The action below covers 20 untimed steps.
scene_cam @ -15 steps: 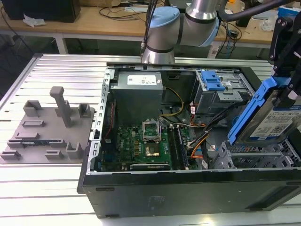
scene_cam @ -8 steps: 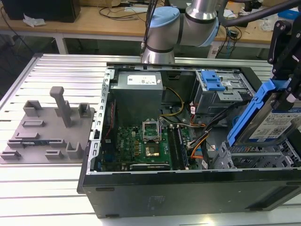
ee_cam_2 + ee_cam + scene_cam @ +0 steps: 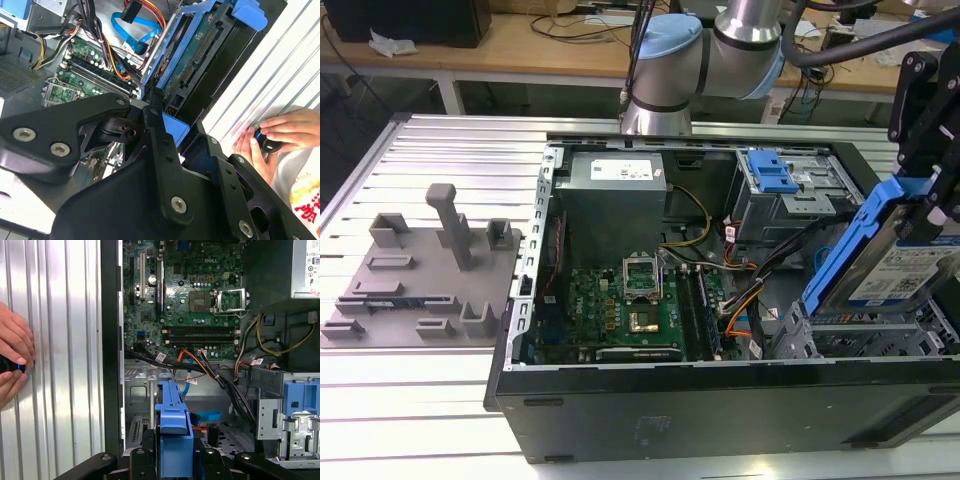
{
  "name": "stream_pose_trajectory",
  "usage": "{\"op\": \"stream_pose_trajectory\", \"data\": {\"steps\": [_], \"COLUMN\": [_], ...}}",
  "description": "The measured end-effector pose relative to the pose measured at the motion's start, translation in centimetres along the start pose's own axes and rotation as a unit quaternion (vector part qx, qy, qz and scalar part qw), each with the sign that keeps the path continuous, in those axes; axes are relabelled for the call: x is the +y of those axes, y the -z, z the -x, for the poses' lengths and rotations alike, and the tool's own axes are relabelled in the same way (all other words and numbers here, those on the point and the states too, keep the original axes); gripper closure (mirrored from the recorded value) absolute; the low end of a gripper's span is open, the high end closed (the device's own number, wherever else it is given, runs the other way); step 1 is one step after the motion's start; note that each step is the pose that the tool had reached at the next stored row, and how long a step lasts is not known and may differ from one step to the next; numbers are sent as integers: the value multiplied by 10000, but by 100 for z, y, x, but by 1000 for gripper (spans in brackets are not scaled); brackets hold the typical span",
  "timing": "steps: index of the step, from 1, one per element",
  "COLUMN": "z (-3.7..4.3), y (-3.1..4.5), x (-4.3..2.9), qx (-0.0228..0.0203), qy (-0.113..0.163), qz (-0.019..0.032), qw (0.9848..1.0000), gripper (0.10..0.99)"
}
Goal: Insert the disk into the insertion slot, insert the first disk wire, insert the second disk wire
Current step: 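Insert the disk into the insertion slot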
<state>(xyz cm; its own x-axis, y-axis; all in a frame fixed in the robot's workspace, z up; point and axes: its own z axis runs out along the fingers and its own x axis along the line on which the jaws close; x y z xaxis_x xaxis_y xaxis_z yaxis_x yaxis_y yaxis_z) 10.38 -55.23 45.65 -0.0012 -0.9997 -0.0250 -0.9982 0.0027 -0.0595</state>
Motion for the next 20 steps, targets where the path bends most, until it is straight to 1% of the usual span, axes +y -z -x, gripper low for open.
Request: {"op": "stream_pose_trajectory", "data": {"steps": [4, 9, 11, 14, 16, 20], "z": [-1, -3, -4, -3, -3, -7], "y": [-30, -102, -139, -133, -150, -223], "x": [-4, -9, -10, -8, -7, -3], "qx": [0, 5, -9, 1, 1, -1], "qy": [1, -1, 1, -1, -1, -1], "qz": [3, 10, 15, 20, 25, 45], "qw": [10000, 10000, 10000, 10000, 10000, 10000], "gripper": [718, 718, 718, 718, 718, 718]}}
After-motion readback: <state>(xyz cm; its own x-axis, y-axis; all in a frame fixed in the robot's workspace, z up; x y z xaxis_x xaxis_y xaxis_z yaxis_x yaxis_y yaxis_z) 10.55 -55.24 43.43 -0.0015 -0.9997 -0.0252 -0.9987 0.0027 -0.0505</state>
